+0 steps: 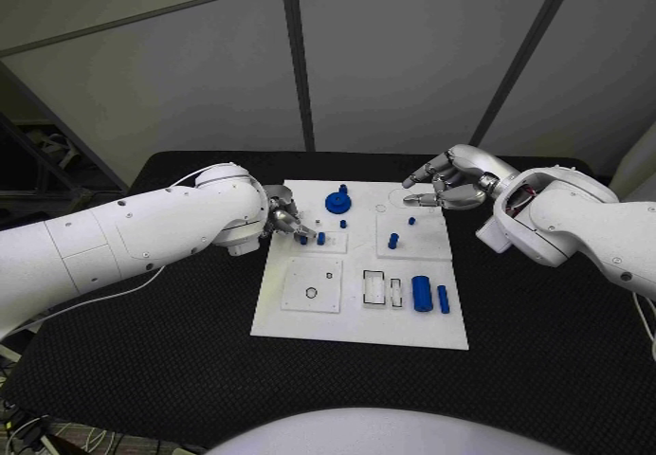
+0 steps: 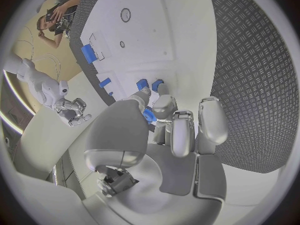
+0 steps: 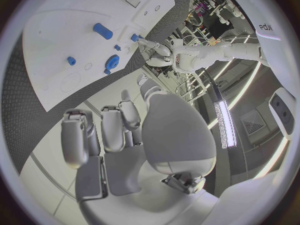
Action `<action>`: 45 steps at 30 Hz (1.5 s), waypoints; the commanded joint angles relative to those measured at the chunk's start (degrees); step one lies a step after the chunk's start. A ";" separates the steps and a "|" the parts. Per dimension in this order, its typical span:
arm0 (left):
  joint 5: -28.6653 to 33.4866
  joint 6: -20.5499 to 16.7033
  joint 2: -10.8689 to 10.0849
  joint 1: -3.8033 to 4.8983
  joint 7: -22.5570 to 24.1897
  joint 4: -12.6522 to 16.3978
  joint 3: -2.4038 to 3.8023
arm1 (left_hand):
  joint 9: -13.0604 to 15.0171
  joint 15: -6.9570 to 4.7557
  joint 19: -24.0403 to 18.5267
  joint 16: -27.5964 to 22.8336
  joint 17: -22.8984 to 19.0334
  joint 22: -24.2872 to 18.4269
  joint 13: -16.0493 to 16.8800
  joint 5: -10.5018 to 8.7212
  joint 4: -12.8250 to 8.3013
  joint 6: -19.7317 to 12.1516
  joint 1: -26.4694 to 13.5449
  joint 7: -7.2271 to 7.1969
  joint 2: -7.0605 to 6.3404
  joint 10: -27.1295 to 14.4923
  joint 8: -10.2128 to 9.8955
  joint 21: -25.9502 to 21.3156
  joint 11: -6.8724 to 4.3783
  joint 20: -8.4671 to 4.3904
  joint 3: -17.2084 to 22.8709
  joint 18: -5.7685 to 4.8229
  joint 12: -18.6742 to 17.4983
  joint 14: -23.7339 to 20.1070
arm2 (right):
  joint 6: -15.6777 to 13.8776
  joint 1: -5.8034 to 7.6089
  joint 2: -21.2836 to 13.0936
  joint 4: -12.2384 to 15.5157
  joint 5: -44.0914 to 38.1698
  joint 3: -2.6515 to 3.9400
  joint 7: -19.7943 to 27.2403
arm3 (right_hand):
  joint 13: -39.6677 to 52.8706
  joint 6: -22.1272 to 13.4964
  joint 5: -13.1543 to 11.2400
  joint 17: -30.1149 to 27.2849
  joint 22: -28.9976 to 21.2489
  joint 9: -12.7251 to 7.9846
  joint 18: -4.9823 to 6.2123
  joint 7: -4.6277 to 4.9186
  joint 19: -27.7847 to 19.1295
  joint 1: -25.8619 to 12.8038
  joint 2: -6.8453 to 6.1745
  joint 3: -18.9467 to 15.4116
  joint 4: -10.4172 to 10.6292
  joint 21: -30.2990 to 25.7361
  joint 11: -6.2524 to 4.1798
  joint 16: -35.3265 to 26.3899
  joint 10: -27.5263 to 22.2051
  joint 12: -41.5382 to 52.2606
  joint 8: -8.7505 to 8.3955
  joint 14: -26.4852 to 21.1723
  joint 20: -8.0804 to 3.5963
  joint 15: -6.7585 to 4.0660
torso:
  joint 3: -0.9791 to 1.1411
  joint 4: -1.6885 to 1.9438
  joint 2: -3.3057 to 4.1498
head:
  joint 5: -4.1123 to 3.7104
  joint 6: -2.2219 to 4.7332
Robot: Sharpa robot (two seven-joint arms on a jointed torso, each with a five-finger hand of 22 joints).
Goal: Assemble the parts on the task board
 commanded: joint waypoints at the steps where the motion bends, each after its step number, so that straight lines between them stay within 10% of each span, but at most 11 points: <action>1: 0.03 0.44 0.01 0.13 -0.34 0.09 0.10 | 0.05 -0.37 0.29 0.39 10.95 0.05 4.74 -0.14 0.22 0.44 0.50 0.15 0.26 3.85 0.40 0.15 -0.40 -0.11 -0.02 -1.56 0.21 5.08 | 0.35 0.10 0.04 0.05 -0.01 0.03 0.31 | -0.05 0.11 0.23 -0.05 10.23 0.05 0.45 -0.03 2.83 -0.37 0.36 0.00 0.24 -0.20 0.03 -0.37 -0.17 -0.13 -0.03 1.59 -0.20 -0.06 | 0.02 -0.03 -0.03 | 0.05 -0.07; 45: 0.03 1.12 0.35 0.19 0.22 -0.37 0.14 | 1.11 -0.41 0.32 0.56 11.16 0.38 4.82 0.66 -1.68 0.02 7.23 -0.09 1.86 3.82 0.23 0.12 -0.62 -0.17 1.84 -1.58 0.74 5.13 | 0.46 0.10 -0.22 0.34 -0.01 0.03 0.13 | -0.05 0.11 0.23 -0.05 10.23 0.05 0.45 -0.03 2.83 -0.37 0.36 0.00 0.24 -0.20 0.03 -0.37 -0.17 -0.13 -0.03 1.59 -0.20 -0.06 | 0.00 0.01 -0.03 | -0.07 -0.39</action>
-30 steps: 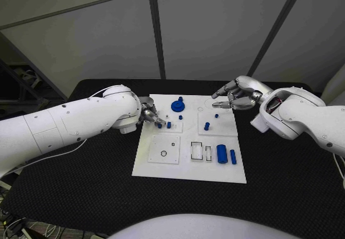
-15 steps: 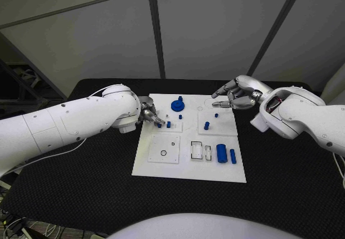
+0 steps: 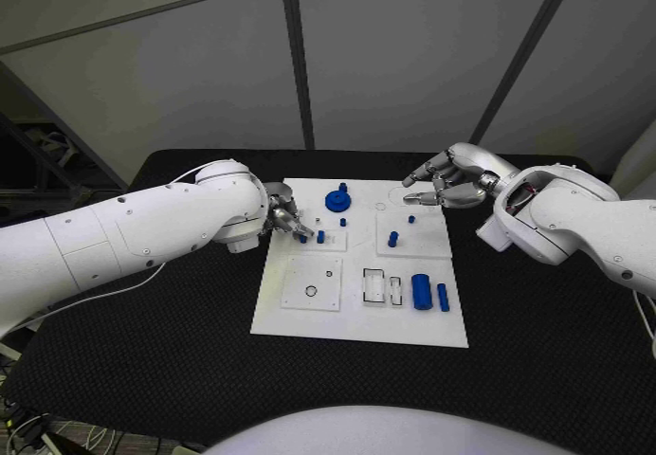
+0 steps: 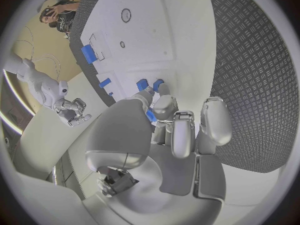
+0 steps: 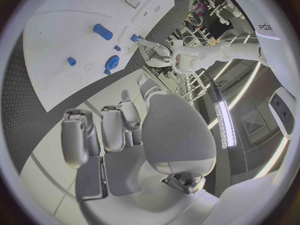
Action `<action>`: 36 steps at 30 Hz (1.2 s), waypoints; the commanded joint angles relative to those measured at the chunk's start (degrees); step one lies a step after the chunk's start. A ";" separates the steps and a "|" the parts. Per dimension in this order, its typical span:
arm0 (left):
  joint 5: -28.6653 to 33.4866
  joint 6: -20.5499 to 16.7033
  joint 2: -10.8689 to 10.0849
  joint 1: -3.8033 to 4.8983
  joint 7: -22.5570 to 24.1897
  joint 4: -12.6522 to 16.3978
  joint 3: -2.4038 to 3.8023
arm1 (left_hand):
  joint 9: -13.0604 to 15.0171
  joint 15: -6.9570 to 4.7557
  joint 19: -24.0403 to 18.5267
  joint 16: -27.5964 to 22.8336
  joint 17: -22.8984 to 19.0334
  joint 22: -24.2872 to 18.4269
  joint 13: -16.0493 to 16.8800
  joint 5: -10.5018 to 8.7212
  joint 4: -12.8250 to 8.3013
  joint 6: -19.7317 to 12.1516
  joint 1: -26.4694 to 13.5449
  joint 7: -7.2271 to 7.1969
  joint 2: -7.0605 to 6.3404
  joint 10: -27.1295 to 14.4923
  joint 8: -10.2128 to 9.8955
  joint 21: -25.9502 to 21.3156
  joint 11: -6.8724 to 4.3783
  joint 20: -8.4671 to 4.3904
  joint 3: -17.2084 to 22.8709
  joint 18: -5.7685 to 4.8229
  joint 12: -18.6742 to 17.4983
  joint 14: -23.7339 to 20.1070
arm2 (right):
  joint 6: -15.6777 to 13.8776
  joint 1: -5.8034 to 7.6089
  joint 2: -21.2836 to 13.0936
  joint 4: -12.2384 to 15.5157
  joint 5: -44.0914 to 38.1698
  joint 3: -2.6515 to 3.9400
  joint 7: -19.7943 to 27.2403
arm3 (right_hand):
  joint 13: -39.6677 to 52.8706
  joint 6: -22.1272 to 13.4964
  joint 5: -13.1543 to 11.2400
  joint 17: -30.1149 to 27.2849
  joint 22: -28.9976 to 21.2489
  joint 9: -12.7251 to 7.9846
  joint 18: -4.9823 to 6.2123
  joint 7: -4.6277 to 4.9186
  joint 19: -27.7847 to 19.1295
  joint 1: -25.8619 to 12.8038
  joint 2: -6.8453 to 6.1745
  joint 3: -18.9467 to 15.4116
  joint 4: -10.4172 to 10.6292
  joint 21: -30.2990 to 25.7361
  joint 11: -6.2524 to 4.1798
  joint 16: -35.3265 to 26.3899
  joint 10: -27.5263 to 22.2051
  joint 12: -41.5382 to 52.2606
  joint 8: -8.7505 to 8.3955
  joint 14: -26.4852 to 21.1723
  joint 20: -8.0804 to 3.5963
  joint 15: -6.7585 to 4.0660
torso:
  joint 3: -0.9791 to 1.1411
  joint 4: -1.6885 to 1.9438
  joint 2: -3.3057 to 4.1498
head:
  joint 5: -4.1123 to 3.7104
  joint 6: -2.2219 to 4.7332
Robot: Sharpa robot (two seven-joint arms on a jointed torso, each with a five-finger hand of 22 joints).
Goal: Assemble the parts on the task board
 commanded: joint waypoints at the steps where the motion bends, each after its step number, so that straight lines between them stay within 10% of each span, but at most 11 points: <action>1: 0.01 0.29 0.07 0.03 0.43 -0.02 0.01 | 0.15 -0.39 0.30 0.34 11.18 0.06 4.81 0.32 -1.05 -0.06 1.71 -0.11 0.45 4.01 -0.05 0.10 -0.44 -0.16 0.71 1.87 0.27 5.13 | 0.27 0.11 -0.05 0.17 -0.01 0.03 0.21 | -0.06 0.11 0.23 -0.06 10.22 0.08 0.46 -0.03 2.83 -0.37 0.36 0.00 0.25 -0.20 0.03 -0.37 -0.17 -0.13 -0.03 1.58 -0.20 -0.06 | 0.01 0.01 -0.02 | -0.01 -0.07; 36: 0.02 0.02 -0.01 0.03 0.94 0.58 0.00 | 1.21 0.09 0.24 0.66 11.62 0.42 4.48 0.79 -8.95 -0.46 5.96 0.42 2.56 4.04 -0.52 -0.04 -0.13 0.26 5.78 1.86 0.13 5.22 | 0.11 0.11 -0.06 0.22 -0.02 0.03 0.29 | 0.00 0.13 0.24 -0.03 10.27 0.12 0.45 -0.03 2.87 -0.37 0.41 0.02 0.32 -0.18 0.02 -0.40 -0.11 -0.04 0.00 1.61 -0.20 -0.07 | 0.03 0.05 -0.03 | 0.04 -0.31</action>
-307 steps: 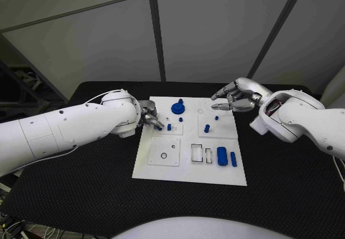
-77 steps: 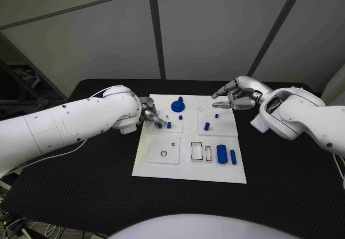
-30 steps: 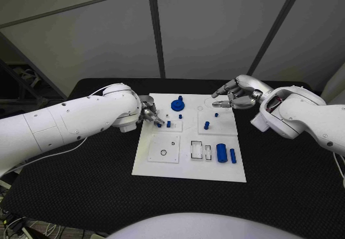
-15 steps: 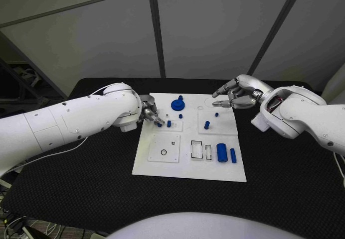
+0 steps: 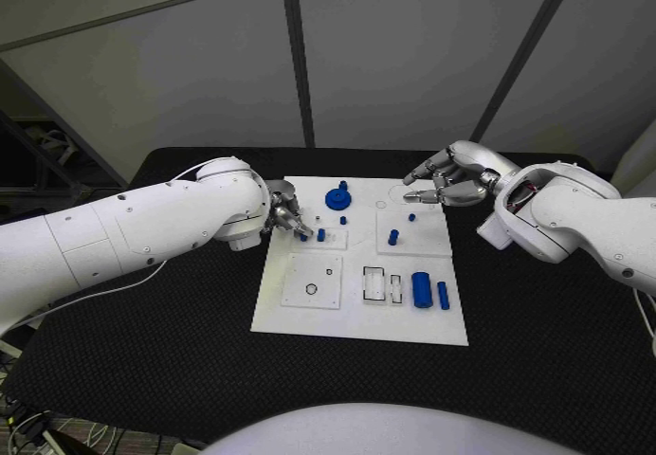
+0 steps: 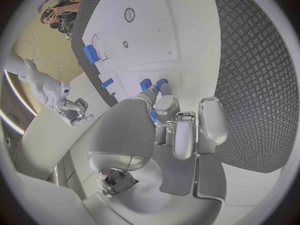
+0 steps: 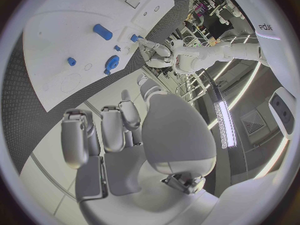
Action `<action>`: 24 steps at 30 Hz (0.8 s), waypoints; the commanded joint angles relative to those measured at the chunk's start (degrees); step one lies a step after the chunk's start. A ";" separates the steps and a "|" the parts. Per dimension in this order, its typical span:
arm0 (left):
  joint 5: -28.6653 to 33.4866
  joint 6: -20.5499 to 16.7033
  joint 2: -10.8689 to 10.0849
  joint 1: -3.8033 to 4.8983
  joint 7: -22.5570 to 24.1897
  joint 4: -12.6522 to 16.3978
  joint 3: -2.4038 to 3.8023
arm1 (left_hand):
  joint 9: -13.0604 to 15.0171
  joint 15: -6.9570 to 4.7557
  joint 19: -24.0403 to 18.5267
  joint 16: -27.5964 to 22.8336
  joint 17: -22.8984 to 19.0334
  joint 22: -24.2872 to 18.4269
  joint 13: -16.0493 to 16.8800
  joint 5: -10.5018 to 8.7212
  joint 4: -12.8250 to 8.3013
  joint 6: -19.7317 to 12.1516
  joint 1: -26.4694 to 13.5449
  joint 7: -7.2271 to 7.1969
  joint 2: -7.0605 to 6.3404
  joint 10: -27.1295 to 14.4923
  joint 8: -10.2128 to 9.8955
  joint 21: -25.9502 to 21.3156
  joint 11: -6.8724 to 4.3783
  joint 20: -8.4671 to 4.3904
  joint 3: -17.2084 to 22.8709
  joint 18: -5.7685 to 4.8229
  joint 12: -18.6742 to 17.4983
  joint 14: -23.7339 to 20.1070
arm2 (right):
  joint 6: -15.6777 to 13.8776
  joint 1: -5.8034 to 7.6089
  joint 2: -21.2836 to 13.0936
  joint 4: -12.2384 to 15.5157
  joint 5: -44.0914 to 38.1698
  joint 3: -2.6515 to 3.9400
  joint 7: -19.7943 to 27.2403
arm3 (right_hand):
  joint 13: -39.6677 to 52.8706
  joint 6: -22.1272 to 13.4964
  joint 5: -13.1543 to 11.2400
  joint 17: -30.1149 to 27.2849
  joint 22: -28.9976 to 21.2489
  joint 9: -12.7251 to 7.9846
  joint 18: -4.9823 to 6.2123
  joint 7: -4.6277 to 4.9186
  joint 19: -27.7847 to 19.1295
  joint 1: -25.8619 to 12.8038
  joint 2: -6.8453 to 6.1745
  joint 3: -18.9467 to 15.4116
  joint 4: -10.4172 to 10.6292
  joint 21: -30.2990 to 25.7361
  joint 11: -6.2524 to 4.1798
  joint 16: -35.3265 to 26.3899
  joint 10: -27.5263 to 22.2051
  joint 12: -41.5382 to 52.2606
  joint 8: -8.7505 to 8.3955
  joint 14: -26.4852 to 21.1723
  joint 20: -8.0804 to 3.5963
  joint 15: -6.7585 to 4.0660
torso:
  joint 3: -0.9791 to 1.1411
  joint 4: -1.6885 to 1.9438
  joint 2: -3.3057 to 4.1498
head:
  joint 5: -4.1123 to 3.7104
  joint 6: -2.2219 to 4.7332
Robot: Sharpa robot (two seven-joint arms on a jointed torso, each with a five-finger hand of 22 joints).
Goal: Assemble the parts on the task board
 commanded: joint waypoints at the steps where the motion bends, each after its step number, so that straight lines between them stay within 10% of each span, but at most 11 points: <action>1: 0.04 -0.11 -0.07 -0.03 0.42 0.14 -0.04 | 0.03 -0.04 0.24 0.23 11.62 0.11 4.48 0.35 -5.28 -0.34 0.48 0.10 0.75 3.84 -0.24 -0.04 -0.18 0.26 4.98 -1.60 -0.11 5.14 | 0.10 0.10 -0.02 0.17 -0.02 0.03 0.32 | 0.00 0.13 0.24 -0.04 10.27 0.06 0.44 -0.03 2.87 -0.37 0.41 0.02 0.32 -0.18 0.02 -0.40 -0.11 -0.04 0.00 1.61 -0.21 -0.07 | 0.00 0.03 -0.03 | 0.07 0.05; 24: 0.04 -4.25 -1.01 -0.04 2.15 0.80 0.44 | 0.23 0.00 0.32 0.13 11.47 0.29 4.45 1.22 -6.88 -0.26 -0.02 0.23 0.96 3.91 -0.32 0.02 -0.11 0.32 6.15 -1.62 0.08 5.10 | -0.04 0.10 0.13 -0.03 -0.02 0.03 0.55 | 0.00 0.13 0.24 -0.04 10.27 0.06 0.44 -0.03 2.87 -0.37 0.41 0.02 0.32 -0.18 0.02 -0.40 -0.11 -0.04 0.00 1.61 -0.21 -0.07 | -0.02 0.02 0.00 | 0.13 0.23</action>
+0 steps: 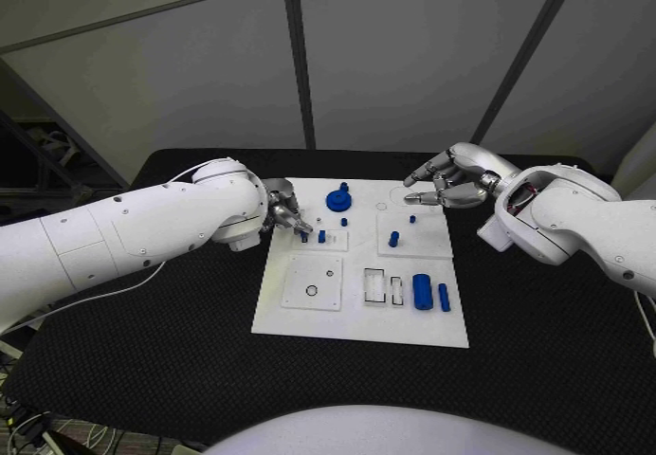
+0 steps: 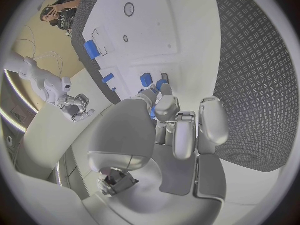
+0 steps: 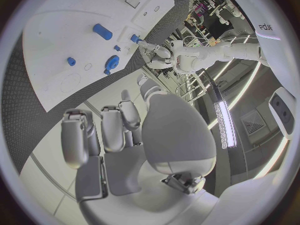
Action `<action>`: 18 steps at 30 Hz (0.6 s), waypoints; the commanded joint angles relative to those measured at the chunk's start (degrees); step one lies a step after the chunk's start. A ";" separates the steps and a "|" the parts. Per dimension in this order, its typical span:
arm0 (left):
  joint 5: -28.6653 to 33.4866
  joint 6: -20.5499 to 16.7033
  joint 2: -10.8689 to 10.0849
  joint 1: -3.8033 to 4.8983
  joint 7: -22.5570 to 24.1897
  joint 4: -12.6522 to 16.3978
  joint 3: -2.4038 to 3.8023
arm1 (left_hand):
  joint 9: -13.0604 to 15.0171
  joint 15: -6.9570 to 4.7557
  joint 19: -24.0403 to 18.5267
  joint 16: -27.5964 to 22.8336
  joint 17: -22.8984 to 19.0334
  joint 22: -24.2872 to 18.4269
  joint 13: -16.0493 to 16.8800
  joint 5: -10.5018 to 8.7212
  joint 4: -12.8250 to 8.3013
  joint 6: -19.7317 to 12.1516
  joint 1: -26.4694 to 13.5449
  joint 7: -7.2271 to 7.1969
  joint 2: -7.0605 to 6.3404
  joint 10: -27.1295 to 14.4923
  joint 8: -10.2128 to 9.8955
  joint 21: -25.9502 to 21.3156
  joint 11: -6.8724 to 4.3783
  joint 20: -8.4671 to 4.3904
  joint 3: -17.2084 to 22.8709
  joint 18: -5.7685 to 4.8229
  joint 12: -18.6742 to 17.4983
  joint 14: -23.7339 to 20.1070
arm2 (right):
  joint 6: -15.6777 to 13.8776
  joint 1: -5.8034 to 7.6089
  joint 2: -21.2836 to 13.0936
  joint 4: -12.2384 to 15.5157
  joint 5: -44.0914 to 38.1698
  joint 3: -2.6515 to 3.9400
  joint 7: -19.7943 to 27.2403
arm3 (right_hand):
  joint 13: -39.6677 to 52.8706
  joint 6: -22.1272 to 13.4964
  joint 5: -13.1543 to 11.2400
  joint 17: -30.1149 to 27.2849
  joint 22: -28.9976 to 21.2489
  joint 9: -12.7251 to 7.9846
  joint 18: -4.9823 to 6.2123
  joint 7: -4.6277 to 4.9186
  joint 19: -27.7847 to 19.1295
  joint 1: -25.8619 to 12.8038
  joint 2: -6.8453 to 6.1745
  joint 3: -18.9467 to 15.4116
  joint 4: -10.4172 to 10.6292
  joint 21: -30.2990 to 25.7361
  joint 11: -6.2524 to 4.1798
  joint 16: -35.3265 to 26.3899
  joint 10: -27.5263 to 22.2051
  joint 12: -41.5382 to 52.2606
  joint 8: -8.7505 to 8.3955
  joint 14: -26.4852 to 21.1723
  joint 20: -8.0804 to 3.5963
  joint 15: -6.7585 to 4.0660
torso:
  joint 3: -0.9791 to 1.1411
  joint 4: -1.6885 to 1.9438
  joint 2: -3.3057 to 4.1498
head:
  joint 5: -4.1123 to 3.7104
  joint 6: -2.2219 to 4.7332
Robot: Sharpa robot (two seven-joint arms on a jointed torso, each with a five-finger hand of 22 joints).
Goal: Assemble the parts on the task board
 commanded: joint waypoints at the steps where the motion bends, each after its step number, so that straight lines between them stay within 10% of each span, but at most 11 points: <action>1: 0.04 -1.64 -0.20 0.07 1.02 0.33 0.26 | 0.01 -0.37 0.11 0.13 11.47 0.06 4.45 0.32 -6.73 -0.26 0.14 0.22 0.49 3.93 -0.17 0.02 -0.31 0.10 6.31 -1.07 0.08 5.24 | -0.01 0.10 0.07 0.02 -0.01 0.03 0.51 | 0.00 0.13 0.24 -0.04 10.27 0.07 0.44 -0.03 2.87 -0.37 0.41 0.02 0.33 -0.18 0.02 -0.40 -0.11 -0.04 0.00 1.61 -0.21 -0.07 | 0.01 0.00 0.00 | 0.03 -0.06; 18: 2.13 -0.22 -0.71 0.11 0.50 0.46 0.69 | 0.02 -0.36 0.10 0.12 11.46 0.06 4.45 0.34 -6.76 -0.26 0.10 0.23 0.50 3.93 -0.17 0.02 -0.31 0.10 6.34 -1.07 0.09 5.24 | 0.10 0.10 0.10 -0.06 -0.01 0.03 0.48 | 0.00 0.13 0.24 -0.04 10.27 0.07 0.44 -0.03 2.87 -0.37 0.41 0.02 0.33 -0.18 0.02 -0.40 -0.11 -0.04 0.00 1.61 -0.21 -0.07 | 0.06 -0.04 0.03 | 0.14 -0.18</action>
